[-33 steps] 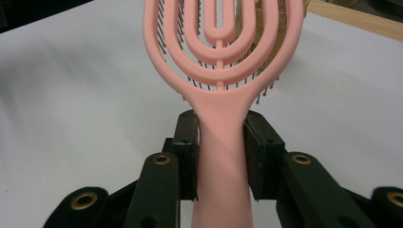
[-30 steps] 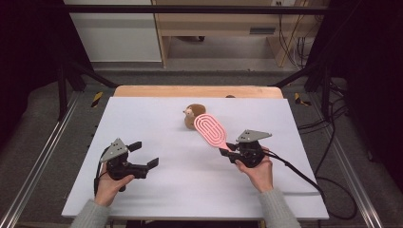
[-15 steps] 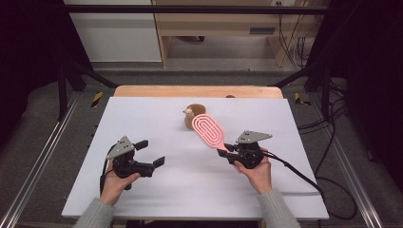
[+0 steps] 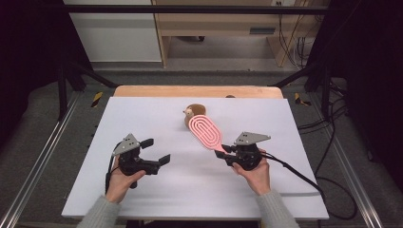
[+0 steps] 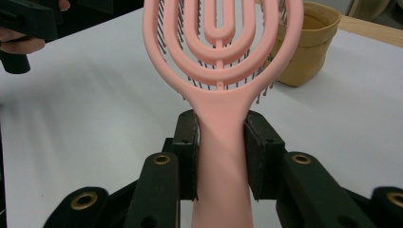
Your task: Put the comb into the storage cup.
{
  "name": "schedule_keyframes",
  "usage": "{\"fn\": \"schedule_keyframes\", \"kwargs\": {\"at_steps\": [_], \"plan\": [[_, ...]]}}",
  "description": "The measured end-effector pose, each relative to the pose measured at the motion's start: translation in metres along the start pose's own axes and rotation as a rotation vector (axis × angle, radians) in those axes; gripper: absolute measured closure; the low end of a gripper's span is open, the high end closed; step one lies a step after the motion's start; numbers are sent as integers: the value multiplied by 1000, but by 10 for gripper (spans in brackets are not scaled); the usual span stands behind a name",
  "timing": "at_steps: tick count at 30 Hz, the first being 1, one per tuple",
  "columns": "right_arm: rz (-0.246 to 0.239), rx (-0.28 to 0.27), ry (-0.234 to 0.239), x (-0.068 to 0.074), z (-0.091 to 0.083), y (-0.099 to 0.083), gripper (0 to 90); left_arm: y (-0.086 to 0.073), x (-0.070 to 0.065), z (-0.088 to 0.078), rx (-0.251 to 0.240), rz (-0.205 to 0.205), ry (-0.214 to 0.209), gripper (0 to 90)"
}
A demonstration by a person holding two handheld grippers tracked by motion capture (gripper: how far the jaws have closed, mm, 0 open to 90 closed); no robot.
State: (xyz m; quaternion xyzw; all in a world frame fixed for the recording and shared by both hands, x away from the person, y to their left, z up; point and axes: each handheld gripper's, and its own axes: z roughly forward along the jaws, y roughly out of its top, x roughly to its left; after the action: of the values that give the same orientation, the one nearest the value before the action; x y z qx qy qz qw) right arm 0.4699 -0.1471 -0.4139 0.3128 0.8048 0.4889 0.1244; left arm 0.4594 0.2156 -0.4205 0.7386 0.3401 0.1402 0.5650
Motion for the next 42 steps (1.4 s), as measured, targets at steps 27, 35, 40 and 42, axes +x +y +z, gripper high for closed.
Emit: {"fn": "schedule_keyframes", "kwargs": {"at_steps": [27,35,40,42], "plan": [[-4,-9,1,6,0,-3,693,12,-16,21,-28,-64,-51,22],[-4,-13,-2,7,-1,-3,693,15,-21,27,-37,-87,-56,21],[-10,-14,-3,7,-2,-2,693,16,-23,30,-37,-100,-53,21],[-10,-17,0,8,-2,-2,693,16,-23,30,-41,-107,-53,21]]}}
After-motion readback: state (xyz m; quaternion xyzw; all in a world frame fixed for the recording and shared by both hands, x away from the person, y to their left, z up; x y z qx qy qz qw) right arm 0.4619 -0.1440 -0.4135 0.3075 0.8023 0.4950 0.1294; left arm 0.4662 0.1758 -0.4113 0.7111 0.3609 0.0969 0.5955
